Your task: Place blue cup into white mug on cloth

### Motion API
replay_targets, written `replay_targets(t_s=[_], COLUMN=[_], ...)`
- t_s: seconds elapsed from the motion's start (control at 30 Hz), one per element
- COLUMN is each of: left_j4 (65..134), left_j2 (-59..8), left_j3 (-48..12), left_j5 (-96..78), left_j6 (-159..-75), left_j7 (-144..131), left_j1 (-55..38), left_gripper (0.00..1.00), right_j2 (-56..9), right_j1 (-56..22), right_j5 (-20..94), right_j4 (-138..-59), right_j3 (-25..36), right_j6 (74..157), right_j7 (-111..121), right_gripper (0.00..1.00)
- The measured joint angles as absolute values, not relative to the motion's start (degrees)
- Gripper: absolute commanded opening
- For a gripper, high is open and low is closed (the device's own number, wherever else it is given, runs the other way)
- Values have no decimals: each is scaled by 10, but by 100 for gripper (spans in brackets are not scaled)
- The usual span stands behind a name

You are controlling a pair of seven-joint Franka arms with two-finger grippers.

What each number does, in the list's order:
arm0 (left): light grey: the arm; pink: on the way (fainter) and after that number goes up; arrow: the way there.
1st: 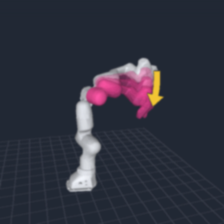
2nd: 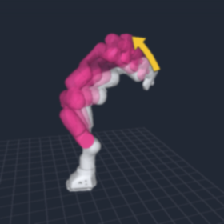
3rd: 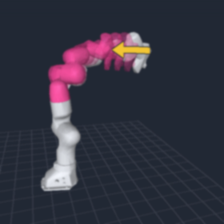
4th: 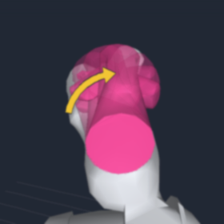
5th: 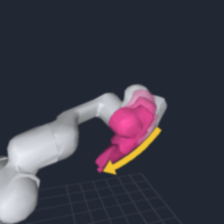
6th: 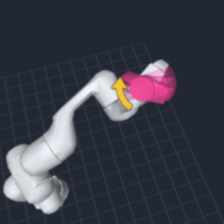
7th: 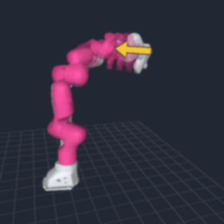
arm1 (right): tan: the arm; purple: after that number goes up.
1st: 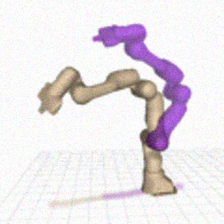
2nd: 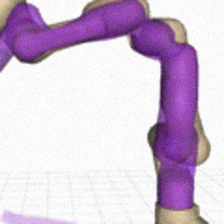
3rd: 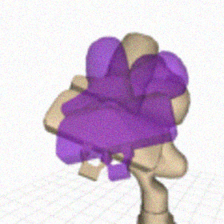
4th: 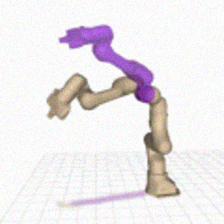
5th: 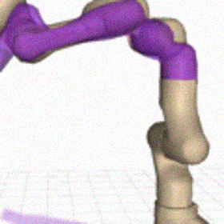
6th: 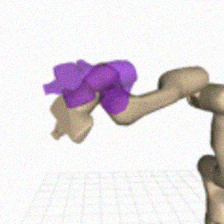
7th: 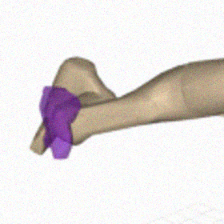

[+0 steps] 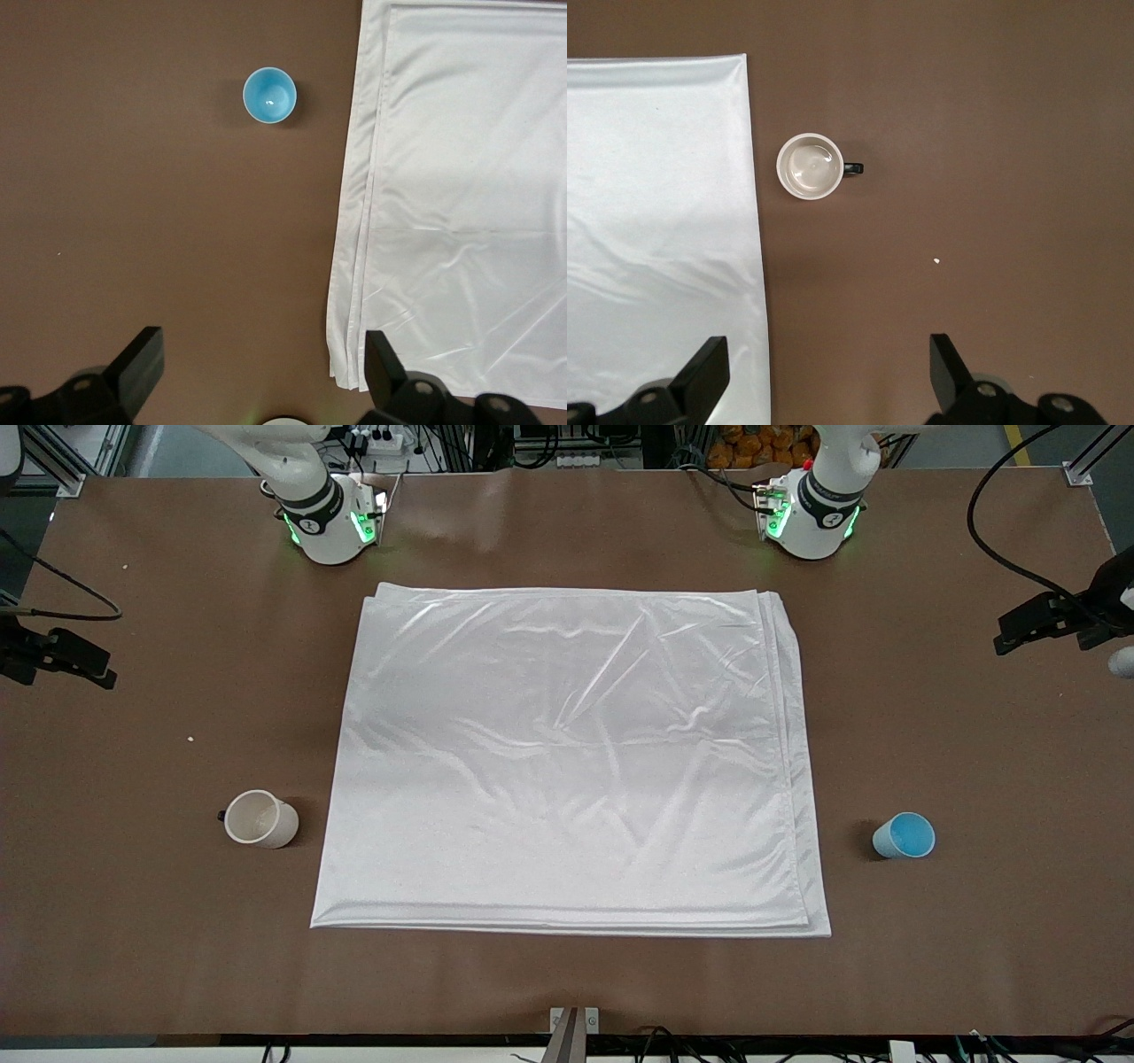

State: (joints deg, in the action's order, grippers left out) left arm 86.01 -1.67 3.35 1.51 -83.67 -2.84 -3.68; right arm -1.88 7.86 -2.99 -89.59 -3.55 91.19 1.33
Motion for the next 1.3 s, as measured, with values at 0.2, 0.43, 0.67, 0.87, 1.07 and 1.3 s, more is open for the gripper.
replay_targets(t_s=[0.2,0.43,0.67,0.87,1.07,1.3], left_j4=[865,861,856,854,854,854], left_j2=[-36,-94,-150,-187,-223,-277], left_j3=[41,64,65,66,66,65], left_j5=[15,15,15,15,15,15], left_j6=[-837,-858,-909,-940,-971,-1020], left_j7=[-28,-18,15,54,76,89], left_j1=[-37,-26,-6,12,27,29], left_gripper=[100,100,100,100,100,100], right_j2=[-19,-19,-23,-36,-53,-67], right_j1=[78,78,78,78,80,84], right_j5=[-30,-30,-30,-30,-30,-30], right_j4=[-896,-896,-897,-898,-900,-931], right_j3=[-36,-36,-36,-36,-35,-34], right_j6=[912,913,922,938,957,1016], right_j7=[13,13,13,13,13,16], right_gripper=[100,100,100,100,100,100])
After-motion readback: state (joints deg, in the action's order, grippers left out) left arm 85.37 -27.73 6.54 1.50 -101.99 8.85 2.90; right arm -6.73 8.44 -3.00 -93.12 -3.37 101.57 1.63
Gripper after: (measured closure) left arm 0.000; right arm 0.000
